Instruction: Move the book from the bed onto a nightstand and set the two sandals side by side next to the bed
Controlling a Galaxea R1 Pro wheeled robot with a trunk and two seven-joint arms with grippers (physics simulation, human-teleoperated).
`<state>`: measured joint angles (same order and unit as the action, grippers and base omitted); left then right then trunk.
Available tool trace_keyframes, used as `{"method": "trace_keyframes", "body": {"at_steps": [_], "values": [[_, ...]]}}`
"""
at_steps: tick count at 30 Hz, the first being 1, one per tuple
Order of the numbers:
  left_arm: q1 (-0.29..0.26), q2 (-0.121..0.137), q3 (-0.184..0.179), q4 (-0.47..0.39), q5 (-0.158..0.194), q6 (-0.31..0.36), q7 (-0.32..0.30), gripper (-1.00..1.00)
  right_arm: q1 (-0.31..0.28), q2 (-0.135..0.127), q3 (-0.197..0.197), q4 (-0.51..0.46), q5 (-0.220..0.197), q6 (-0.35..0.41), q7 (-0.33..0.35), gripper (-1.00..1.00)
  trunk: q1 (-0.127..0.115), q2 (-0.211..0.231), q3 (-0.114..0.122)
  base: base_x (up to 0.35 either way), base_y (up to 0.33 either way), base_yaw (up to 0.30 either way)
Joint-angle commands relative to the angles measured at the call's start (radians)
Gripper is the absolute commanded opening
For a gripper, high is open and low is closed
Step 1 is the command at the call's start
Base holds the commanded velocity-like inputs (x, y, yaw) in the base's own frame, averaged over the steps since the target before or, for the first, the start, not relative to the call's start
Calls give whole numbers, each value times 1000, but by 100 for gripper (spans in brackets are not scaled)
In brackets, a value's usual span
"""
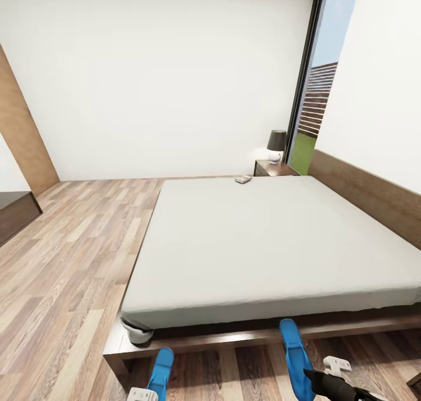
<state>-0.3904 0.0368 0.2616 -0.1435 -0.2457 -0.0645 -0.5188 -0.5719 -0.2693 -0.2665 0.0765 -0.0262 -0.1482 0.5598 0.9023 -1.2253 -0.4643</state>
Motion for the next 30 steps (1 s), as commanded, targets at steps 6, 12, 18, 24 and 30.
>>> {"method": "trace_keyframes", "body": {"at_steps": [6,12,18,24,30], "values": [[-1,0,7,1,-11,-6,-3,-100,-2,-1,-2,5,-4,-5,6,-100,0,-1,-1,0,0,0],[-1,0,7,1,-10,-6,-3,-100,-2,-1,-2,5,-4,-5,6,-100,12,-22,-10,0,0,0],[-1,0,7,1,-10,-6,-3,-100,-2,-1,-2,5,-4,-5,6,-100,35,-64,-29,0,0,0],[-1,0,7,1,-10,-6,-3,-100,-2,-1,-2,5,-4,-5,6,-100,38,-71,-32,0,0,0],[-1,0,7,1,-10,-6,-3,-100,-2,-1,-2,5,-4,-5,6,-100,61,-113,-51,0,0,0]]}}
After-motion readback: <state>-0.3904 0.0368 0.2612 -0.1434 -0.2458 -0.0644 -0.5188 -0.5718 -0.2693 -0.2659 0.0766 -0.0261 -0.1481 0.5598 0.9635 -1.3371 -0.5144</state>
